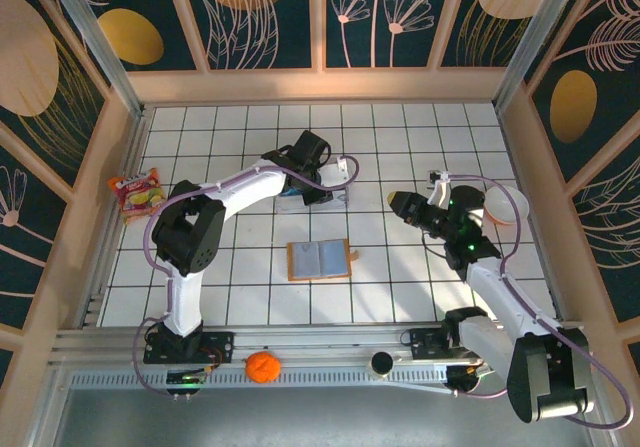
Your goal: Take the credit cards out of the card holder
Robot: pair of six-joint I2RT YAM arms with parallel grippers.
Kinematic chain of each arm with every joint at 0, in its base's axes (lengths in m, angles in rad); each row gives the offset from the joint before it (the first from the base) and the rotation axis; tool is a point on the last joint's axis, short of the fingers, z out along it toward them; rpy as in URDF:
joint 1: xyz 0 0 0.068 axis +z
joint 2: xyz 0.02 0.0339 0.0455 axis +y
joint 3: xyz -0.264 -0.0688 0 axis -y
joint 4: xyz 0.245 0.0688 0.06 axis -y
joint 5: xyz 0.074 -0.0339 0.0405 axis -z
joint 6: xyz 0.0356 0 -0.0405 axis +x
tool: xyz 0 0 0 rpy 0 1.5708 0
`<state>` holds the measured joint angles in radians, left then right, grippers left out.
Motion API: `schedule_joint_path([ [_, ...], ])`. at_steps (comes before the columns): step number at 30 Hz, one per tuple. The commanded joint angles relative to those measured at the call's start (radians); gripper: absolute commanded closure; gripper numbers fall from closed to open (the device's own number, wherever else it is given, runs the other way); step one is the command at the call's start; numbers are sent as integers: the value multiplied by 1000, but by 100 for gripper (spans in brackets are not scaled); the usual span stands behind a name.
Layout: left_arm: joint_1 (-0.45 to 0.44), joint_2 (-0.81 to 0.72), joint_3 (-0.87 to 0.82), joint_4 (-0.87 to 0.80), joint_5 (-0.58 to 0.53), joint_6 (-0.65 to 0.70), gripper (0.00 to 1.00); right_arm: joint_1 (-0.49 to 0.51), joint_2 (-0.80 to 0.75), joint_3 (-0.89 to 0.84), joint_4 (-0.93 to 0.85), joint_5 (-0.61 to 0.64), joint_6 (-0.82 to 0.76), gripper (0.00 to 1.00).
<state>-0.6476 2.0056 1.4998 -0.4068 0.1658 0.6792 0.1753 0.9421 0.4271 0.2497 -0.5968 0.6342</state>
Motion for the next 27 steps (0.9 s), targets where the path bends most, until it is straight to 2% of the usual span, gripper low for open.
schedule_joint_path([
  [1,-2,-76,-11,51,-26,-57,67,-5,-29,0,2,-15,-2,69],
  [6,-2,-177,-15,179,-61,-195,66,82,-2,33,-66,33,-59,62],
  [9,7,-283,-75,332,-42,-346,64,202,44,65,-115,108,-101,59],
  [13,10,-462,-244,585,-75,-624,62,362,133,122,-177,195,-153,56],
  [15,10,-545,-357,702,-129,-744,52,444,179,154,-210,232,-183,56],
  [17,17,-635,-480,800,-193,-860,39,527,232,199,-257,280,-222,55],
  [20,35,-751,-622,844,-251,-981,17,629,309,258,-306,346,-270,53],
  [21,43,-786,-659,838,-282,-1025,6,663,341,281,-319,370,-283,53],
  [22,51,-824,-693,827,-313,-1071,1,694,372,303,-332,395,-297,53],
  [27,76,-982,-835,757,-367,-1229,1,824,563,433,-386,520,-349,53],
])
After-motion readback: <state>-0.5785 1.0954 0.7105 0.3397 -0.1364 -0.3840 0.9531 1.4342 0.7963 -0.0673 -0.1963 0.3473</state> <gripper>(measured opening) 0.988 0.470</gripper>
